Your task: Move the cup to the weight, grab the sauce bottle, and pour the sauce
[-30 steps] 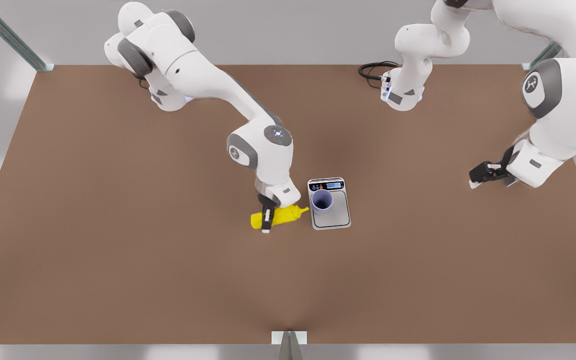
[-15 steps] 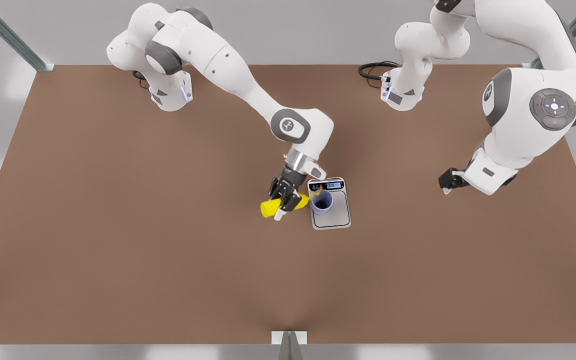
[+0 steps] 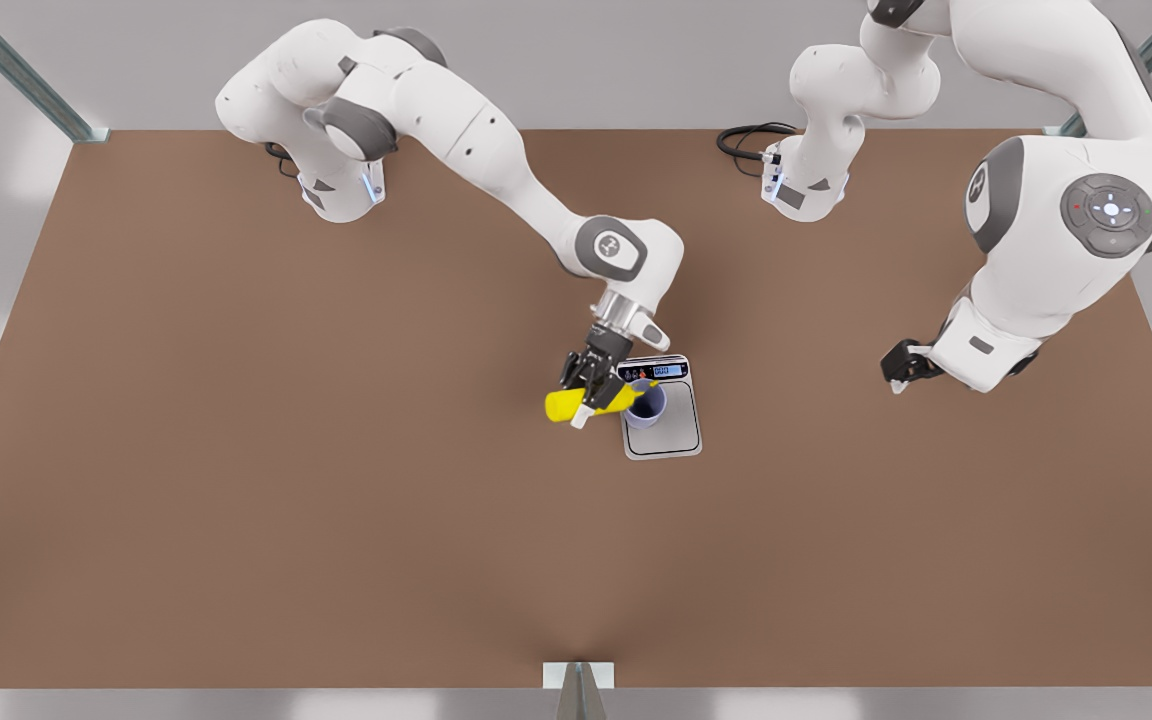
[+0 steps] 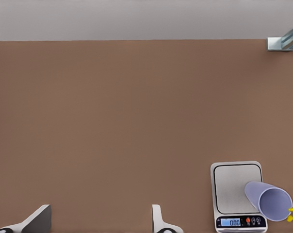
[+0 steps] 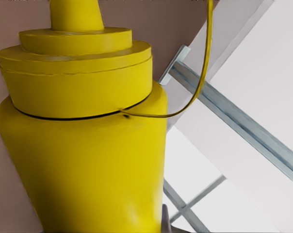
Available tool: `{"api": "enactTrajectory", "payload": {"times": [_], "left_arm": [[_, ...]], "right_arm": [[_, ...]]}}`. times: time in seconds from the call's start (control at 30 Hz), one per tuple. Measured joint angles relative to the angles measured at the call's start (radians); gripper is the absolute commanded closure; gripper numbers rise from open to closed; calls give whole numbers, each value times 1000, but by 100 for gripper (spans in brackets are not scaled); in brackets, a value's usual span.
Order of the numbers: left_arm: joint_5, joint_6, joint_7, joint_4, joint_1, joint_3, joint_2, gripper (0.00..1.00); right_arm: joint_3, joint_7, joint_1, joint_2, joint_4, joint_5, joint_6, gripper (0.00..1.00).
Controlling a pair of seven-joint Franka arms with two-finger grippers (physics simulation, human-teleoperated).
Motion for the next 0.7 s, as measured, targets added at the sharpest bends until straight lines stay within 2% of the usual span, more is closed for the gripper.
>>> {"api": "enactTrajectory", "payload": {"times": [0.57, 0.7], "left_arm": [[1, 0, -2, 2, 1, 0, 0, 0], [1, 2, -2, 3, 1, 0, 0, 0]], "right_arm": [[2, -9, 0, 20, -8, -55, 0, 43], [3, -1, -21, 3, 1, 60, 7, 43]]}}
